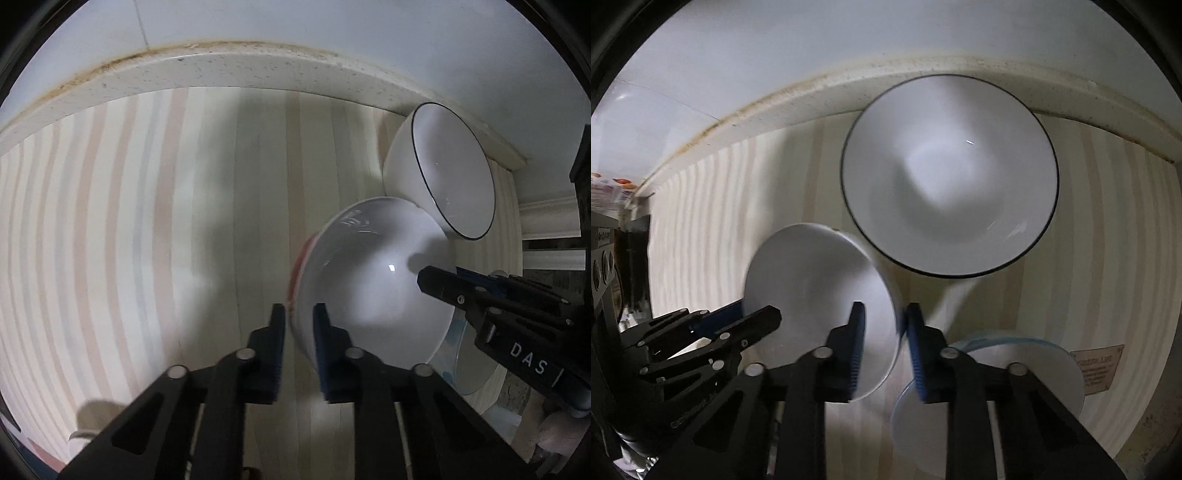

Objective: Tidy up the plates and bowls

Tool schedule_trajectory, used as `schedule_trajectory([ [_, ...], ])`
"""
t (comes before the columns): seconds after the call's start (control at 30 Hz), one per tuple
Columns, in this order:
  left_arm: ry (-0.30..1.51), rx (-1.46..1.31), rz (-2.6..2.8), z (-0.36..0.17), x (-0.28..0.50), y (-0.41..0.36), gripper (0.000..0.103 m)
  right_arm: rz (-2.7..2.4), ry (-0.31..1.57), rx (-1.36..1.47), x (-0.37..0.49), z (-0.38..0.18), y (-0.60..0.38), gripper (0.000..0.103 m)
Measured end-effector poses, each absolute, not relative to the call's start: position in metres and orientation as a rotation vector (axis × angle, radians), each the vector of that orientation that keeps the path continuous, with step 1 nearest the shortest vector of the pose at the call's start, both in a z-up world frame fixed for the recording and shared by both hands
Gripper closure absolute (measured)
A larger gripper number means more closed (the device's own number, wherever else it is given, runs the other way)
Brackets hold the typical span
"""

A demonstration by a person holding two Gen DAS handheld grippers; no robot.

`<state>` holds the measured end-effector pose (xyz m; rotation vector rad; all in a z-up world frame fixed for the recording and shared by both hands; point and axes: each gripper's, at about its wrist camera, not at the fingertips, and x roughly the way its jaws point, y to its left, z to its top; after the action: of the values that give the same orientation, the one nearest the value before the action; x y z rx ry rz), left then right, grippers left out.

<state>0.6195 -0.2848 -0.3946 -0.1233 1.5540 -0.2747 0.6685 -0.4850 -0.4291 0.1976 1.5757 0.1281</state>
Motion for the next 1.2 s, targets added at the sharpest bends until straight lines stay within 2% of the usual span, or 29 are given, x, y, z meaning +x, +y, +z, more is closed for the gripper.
schedule_trajectory([
  [0.1, 1.545, -0.111, -0.267, -0.393, 0.620, -0.284, 0.091, 0.127, 1.576, 0.188, 0.667, -0.432, -0.483, 0.091],
  [0.27, 1.522, -0.100, -0.260, -0.370, 0.612, -0.276, 0.091, 0.143, 1.578, 0.191, 0.657, -0.424, -0.473, 0.091],
  [0.47, 1.492, -0.082, -0.289, -0.326, 0.574, -0.265, 0.091, 0.173, 1.548, 0.220, 0.630, -0.390, -0.463, 0.091],
  [0.67, 1.504, -0.075, -0.328, -0.309, 0.533, -0.260, 0.091, 0.206, 1.545, 0.223, 0.573, -0.363, -0.458, 0.091],
  [1.0, 1.600, -0.034, -0.392, -0.338, 0.469, -0.276, 0.091, 0.191, 1.645, 0.310, 0.476, -0.392, -0.464, 0.091],
  [1.2, 1.639, -0.016, -0.398, -0.361, 0.464, -0.289, 0.091, 0.150, 1.691, 0.340, 0.456, -0.423, -0.471, 0.091],
])
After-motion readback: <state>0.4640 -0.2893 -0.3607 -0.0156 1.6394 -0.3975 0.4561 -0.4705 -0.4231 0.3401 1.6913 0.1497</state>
